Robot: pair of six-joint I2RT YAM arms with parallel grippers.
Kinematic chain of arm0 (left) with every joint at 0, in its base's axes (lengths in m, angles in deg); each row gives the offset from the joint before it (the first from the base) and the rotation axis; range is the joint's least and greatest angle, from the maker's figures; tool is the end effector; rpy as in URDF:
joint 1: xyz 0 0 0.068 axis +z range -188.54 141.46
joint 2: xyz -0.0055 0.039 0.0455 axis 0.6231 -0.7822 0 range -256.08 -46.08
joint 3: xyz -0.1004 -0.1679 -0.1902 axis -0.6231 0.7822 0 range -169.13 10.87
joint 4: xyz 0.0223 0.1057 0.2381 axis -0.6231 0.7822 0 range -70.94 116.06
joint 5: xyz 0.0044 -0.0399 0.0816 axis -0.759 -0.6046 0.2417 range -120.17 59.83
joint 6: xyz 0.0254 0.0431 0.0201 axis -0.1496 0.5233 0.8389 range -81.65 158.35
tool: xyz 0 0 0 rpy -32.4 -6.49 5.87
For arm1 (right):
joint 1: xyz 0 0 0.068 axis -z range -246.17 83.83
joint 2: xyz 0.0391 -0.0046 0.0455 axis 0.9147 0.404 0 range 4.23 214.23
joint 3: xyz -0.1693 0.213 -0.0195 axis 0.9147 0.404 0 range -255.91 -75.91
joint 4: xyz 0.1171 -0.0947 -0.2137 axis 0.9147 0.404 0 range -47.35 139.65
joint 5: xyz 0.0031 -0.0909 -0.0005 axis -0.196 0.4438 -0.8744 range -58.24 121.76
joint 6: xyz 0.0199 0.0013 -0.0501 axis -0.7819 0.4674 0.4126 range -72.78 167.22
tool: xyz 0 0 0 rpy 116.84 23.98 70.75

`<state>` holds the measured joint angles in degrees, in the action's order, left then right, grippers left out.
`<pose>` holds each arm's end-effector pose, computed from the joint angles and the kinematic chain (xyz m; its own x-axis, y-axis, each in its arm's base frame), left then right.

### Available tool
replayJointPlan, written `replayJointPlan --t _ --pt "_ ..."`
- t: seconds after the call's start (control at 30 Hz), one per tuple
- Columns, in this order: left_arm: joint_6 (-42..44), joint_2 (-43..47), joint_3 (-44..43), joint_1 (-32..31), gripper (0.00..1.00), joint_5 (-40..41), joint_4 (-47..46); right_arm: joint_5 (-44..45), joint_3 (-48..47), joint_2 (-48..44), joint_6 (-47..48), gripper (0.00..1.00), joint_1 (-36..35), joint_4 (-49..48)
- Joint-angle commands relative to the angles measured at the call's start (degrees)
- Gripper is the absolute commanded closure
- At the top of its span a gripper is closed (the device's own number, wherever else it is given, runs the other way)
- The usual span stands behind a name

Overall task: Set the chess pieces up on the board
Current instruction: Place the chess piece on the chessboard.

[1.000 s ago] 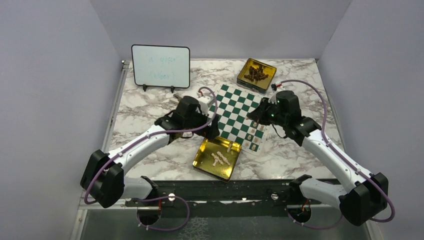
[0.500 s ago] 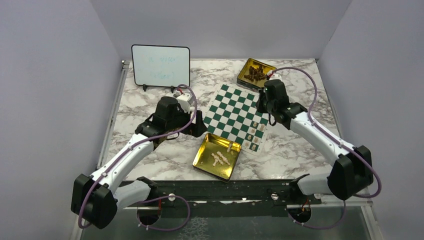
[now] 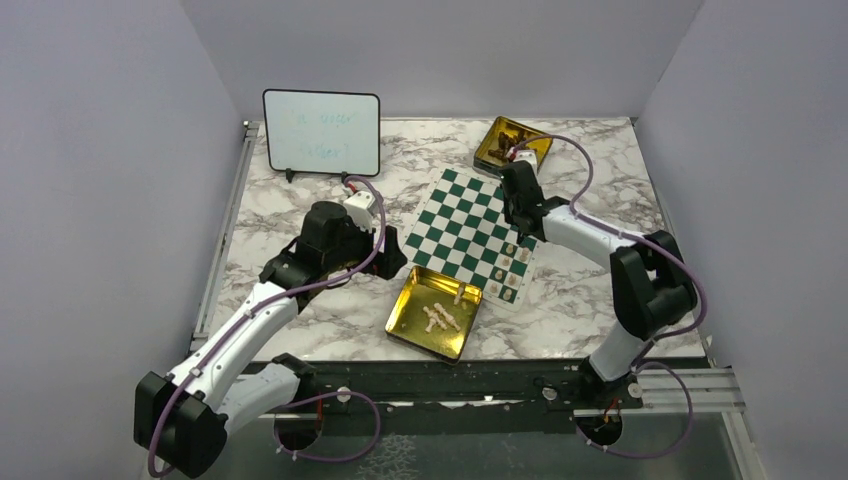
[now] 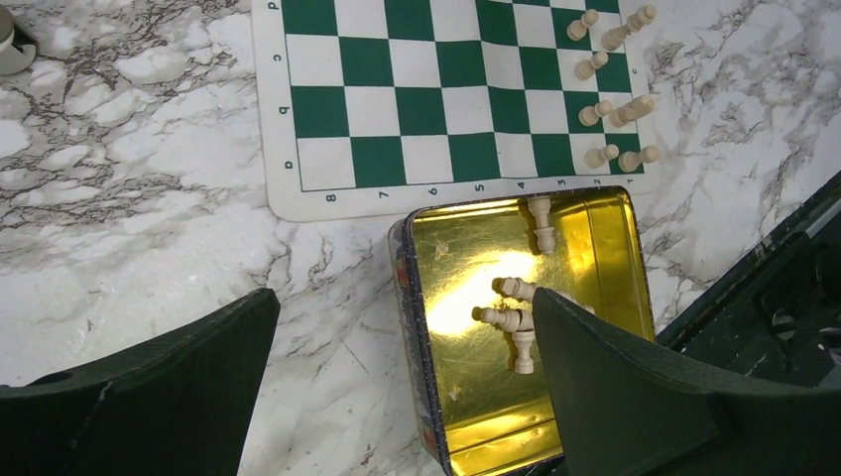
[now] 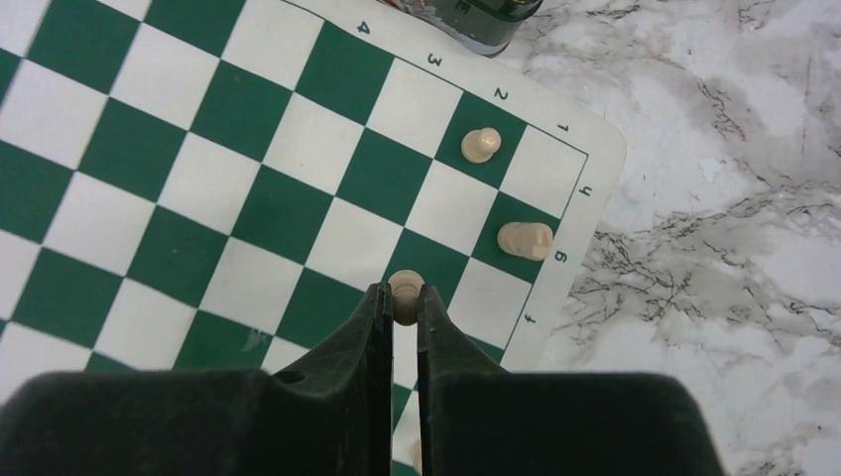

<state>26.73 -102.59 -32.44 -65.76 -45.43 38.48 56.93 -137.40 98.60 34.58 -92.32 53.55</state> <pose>0.1894 -0.1080 0.2778 -0.5980 0.0891 -0.7965 0.5289 0.7906 -0.3086 0.3254 0.1430 0.2206 -0.6330 -0.0901 -0.7689 0.0157 0.9915 -0.1290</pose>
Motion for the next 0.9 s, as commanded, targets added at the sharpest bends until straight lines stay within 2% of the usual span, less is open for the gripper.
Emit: replayJointPlan --t 0.0,0.87 --pt "0.72 2.11 0.48 -0.01 0.01 1.68 -0.44 3.76 -3.68 5.0 2.0 0.94 0.56 -4.73" --pt "0.63 2.51 0.68 -0.11 0.01 2.06 -0.63 -2.31 -3.13 10.58 -2.03 0.92 6.33 -5.65"
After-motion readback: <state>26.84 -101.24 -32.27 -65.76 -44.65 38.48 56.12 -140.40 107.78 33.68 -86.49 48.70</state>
